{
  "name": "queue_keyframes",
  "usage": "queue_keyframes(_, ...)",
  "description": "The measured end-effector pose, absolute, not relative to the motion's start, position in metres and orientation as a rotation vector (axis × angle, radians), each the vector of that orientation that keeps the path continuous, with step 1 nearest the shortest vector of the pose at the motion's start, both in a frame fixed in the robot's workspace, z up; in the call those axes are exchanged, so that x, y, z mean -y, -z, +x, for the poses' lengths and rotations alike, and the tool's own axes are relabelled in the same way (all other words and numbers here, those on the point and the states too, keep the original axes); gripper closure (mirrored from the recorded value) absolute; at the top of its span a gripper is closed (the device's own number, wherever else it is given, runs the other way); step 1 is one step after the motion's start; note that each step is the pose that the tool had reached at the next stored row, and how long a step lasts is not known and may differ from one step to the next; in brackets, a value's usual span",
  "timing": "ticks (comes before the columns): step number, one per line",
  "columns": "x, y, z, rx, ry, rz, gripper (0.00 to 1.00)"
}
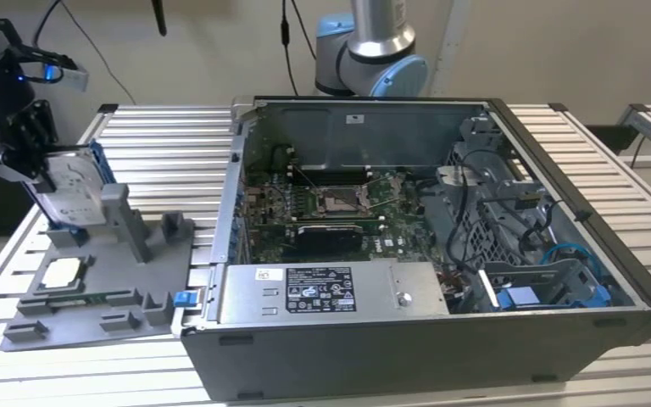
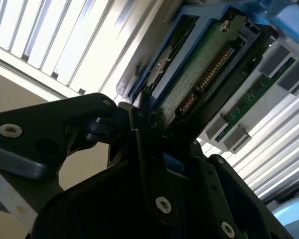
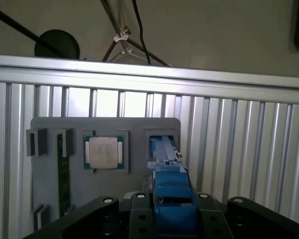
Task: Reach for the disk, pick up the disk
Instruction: 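Pick up the disk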
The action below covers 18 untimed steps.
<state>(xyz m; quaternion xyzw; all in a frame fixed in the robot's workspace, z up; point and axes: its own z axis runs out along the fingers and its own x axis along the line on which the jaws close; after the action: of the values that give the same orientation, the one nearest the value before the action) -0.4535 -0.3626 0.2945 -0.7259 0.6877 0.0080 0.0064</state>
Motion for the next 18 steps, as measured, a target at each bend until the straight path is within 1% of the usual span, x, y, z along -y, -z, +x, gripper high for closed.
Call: queue_keyframes(18,0.363,-0.321,-0.453,-2.152,-0.025,-2.271,1.0)
